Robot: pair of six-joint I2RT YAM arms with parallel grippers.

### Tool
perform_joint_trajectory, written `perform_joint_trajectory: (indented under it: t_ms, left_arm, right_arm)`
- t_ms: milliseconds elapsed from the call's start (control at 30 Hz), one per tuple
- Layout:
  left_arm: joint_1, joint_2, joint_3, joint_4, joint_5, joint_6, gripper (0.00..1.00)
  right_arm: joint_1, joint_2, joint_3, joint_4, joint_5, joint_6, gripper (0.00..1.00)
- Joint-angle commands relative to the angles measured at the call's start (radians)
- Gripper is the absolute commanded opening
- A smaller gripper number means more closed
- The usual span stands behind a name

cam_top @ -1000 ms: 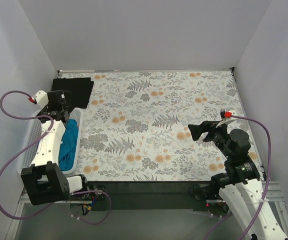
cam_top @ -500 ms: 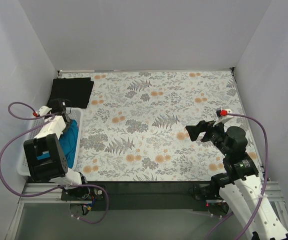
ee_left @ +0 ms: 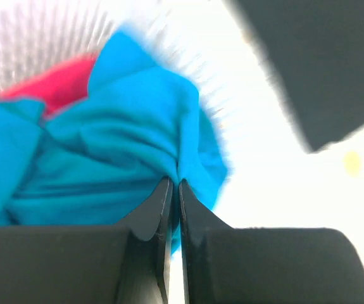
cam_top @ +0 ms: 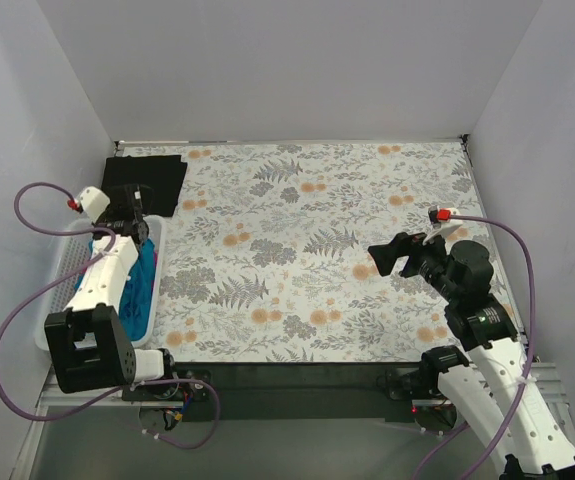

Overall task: Fold and stack the t-shirts
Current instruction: Grab the tshirt from the pile, then move the tshirt to the center of the board

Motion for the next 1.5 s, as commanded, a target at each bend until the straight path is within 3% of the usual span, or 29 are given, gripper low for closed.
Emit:
perform_joint_trajectory:
  t_ms: [0,167,267,467,600,667,767,867,967,1000,1067,1267,1467]
  left_arm:
    - [-0.107,-0.074,0.164,0.003,-0.141,0.072,0.00]
    - [-0.291,-0.051,0.361,-0.009,-0.175,0.146,0.00]
    - [-0.461,0.024,0.523,0.005,-0.170,0.215,0.00]
    - [-0.801,0.238,0.923,0.068,-0.102,0.409,0.00]
    - [-0.938,0.349,1.143,0.121,0.000,0.506,0.00]
    - [-0.975,0.372,1.172,0.131,0.089,0.505,0.00]
    - [-0.982,0.369,1.087,0.157,0.182,0.468,0.00]
    - [-0.982,0.320,0.851,0.230,0.215,0.450,0.03]
    - [-0.980,0.242,0.579,0.336,0.145,0.411,0.06]
    - [-0.978,0.224,0.504,0.386,0.112,0.379,0.35]
    - [-0.957,0.182,0.363,0.398,0.046,0.338,0.62]
    - [-0.929,0.054,0.180,0.272,0.115,0.175,0.72]
    - [-0.929,-0.040,0.057,0.155,0.366,0.056,0.73]
  right_arm:
    - [0.004,0.018,0.071,0.023,-0.028,-0.005,0.98]
    - [0.003,0.015,0.073,0.022,-0.033,0.007,0.98]
    - [0.004,0.009,0.073,0.023,-0.030,0.013,0.98]
    - [0.004,-0.036,0.100,0.002,0.021,0.001,0.98]
    - [0.004,-0.076,0.123,-0.023,0.065,-0.022,0.98]
    - [0.003,-0.095,0.129,-0.034,0.096,-0.033,0.98]
    - [0.004,-0.115,0.137,-0.057,0.120,-0.043,0.98]
    - [0.004,-0.131,0.133,-0.081,0.130,-0.048,0.98]
    - [0.003,-0.137,0.125,-0.095,0.124,-0.054,0.98]
    - [0.004,-0.134,0.122,-0.096,0.121,-0.056,0.98]
    - [0.004,-0.128,0.110,-0.100,0.110,-0.054,0.98]
    - [0.003,-0.019,0.085,-0.128,0.036,-0.041,0.99]
    - [0.004,0.159,0.099,-0.192,0.076,-0.025,0.98]
